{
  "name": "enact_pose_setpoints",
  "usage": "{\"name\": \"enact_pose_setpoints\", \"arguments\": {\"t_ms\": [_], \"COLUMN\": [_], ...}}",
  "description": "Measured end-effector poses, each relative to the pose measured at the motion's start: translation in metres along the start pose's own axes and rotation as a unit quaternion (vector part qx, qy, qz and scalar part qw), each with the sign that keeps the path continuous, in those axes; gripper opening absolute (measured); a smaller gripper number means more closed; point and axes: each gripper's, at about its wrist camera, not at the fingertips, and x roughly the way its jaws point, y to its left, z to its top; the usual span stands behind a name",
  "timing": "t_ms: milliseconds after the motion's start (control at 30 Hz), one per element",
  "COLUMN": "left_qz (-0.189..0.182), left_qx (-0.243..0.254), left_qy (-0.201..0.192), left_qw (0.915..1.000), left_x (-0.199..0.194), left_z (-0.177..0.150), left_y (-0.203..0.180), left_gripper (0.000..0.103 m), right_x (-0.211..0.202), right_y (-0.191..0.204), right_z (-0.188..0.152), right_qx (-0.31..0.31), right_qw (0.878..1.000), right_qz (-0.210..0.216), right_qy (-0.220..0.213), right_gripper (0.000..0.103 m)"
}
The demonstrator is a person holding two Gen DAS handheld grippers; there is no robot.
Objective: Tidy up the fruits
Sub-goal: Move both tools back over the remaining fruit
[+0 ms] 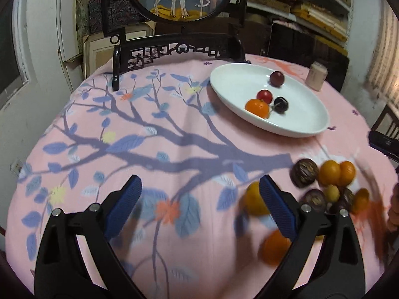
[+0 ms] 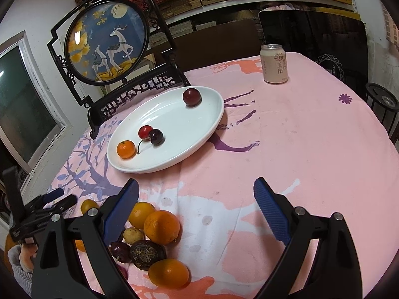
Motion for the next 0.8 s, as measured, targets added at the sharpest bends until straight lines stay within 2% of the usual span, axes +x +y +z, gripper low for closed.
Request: {"name": "enact_pose_setpoints", "arguments": {"t_ms": [100, 200, 333, 400, 500, 533, 567, 600, 667, 733, 800], "left_qz": [-0.017, -0.027, -0.06, -0.081, -0.067, -0.063, -0.069, -0.074, -0.087, -0.099, -0.112], "left_qx": [0.015, 0.05, 0.079, 0.109, 0.164, 0.174, 0.174, 0.169, 0.149, 0.126, 0.104], "left_qy": [-0.008, -0.017, 0.001, 0.006, 0.003, 0.007, 0.02, 0.029, 0.04, 0.048, 0.06], "left_qw": [0.9997, 0.9982, 0.995, 0.9907, 0.9841, 0.9826, 0.9821, 0.9824, 0.9842, 0.986, 0.9864], "left_x": [-0.003, -0.005, -0.002, -0.003, -0.004, -0.001, 0.004, 0.007, 0.012, 0.016, 0.021], "left_z": [-0.004, -0.004, -0.001, -0.004, -0.015, -0.018, -0.02, -0.021, -0.018, -0.013, -0.012], "left_y": [-0.012, -0.03, -0.053, -0.072, -0.092, -0.095, -0.094, -0.091, -0.083, -0.073, -0.064], "left_gripper": [0.095, 0.088, 0.082, 0.082, 0.08, 0.075, 0.071, 0.062, 0.058, 0.047, 0.048], "right_x": [0.0, 0.0, 0.001, 0.002, 0.002, 0.002, 0.002, 0.002, 0.002, 0.002, 0.002], "right_y": [0.003, 0.003, 0.001, 0.0, 0.0, 0.0, 0.0, 0.0, 0.0, 0.0, 0.0], "right_z": [-0.001, -0.001, -0.001, -0.001, -0.001, -0.001, -0.001, -0.001, -0.001, -0.001, -0.001], "right_qx": [-0.008, -0.006, 0.0, 0.002, 0.002, 0.002, 0.002, 0.001, 0.001, 0.002, 0.002], "right_qw": [1.0, 1.0, 1.0, 1.0, 1.0, 1.0, 1.0, 1.0, 1.0, 1.0, 1.0], "right_qz": [-0.001, -0.002, -0.002, -0.003, -0.003, -0.004, -0.003, -0.004, -0.004, -0.005, -0.004], "right_qy": [0.0, -0.001, 0.001, 0.004, 0.004, 0.004, 0.004, 0.004, 0.004, 0.004, 0.005], "right_gripper": [0.093, 0.093, 0.093, 0.093, 0.093, 0.093, 0.093, 0.093, 0.093, 0.093, 0.093]}}
